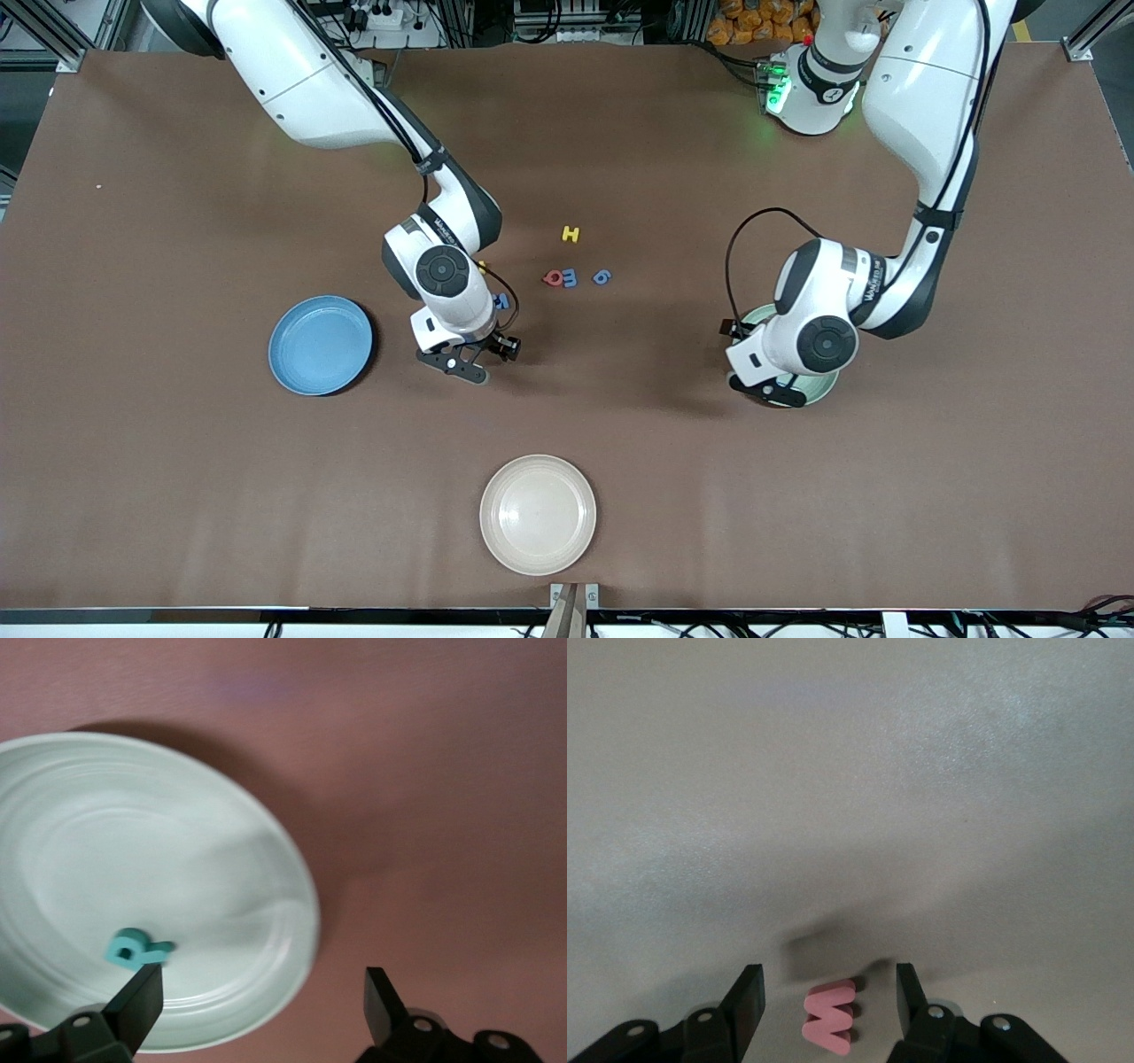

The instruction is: Sort upper and lower case letters into plates

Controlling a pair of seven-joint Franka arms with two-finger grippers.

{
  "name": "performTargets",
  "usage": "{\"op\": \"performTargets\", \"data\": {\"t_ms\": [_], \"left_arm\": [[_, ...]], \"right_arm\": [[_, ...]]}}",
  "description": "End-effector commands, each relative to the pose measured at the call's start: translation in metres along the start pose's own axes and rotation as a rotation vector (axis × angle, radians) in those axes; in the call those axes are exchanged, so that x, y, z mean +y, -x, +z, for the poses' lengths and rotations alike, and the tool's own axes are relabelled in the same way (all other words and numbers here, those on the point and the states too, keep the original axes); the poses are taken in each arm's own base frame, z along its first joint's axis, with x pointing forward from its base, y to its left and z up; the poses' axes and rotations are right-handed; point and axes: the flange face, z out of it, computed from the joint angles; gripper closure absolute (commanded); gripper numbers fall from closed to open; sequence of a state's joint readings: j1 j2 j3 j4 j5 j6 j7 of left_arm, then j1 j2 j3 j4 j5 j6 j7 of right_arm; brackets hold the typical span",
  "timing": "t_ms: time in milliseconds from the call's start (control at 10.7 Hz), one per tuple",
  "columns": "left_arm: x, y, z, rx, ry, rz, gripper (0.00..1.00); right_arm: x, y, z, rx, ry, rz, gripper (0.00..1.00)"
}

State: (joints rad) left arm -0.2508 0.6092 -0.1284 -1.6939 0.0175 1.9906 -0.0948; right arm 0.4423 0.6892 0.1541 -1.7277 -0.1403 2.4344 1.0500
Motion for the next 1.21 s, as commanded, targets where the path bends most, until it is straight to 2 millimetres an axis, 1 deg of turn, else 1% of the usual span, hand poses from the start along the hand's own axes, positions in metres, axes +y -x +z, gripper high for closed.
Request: {"op": "performTargets", "data": {"t_ms": [0,93,280,373,467,560,653,746,840,933,1026,1120], "left_arm": [[0.014,0.003,-0.008,-0.004,0.016,-0.053,0.00],[0.014,0.003,-0.008,-0.005,0.016,-0.053,0.00],[0.015,0.003,-0.008,-0.002,0.016,-0.053,0.00],[0.016,0.003,-0.009,-0.002,0.016,-0.053,0.00],[0.026,0.003,-0.011,0.002,0.020,-0.042,0.00],[0.035,0.002,-0.014,0.012,0.017,-0.070,0.00],[0.051,0.003,-0.015,0.014,0.011,-0.107,0.00],[0.068,0.004,-0.015,0.019,0.005,-0.135,0.00],[0.086,0.006,-0.016,0.023,-0.001,-0.173,0.00],[0.099,0.008,-0.013,0.027,-0.007,-0.195,0.00],[0.102,0.007,-0.010,0.026,-0.005,-0.200,0.00],[0.102,0.007,-0.007,0.024,-0.005,-0.200,0.00]], "right_arm": [[-0.007,0.002,0.010,0.010,-0.009,0.009,0.37],[-0.012,0.007,0.010,0.016,-0.020,-0.005,0.44],[-0.012,0.007,0.012,0.013,-0.022,-0.002,0.47],[-0.012,0.009,0.011,0.009,-0.016,0.000,0.51],[-0.017,0.017,0.010,0.001,-0.021,-0.011,0.53],[-0.016,0.017,0.011,0.001,-0.020,-0.008,0.63],[-0.016,0.020,0.013,-0.003,-0.015,-0.010,0.89],[-0.015,0.021,0.014,-0.005,-0.009,-0.013,1.00],[-0.016,0.020,0.010,-0.002,-0.013,-0.014,1.00],[-0.015,0.018,0.004,-0.003,-0.008,-0.015,1.00],[-0.011,0.014,-0.009,-0.005,0.011,-0.014,1.00],[-0.005,0.003,-0.032,0.001,0.019,-0.008,1.00]]}}
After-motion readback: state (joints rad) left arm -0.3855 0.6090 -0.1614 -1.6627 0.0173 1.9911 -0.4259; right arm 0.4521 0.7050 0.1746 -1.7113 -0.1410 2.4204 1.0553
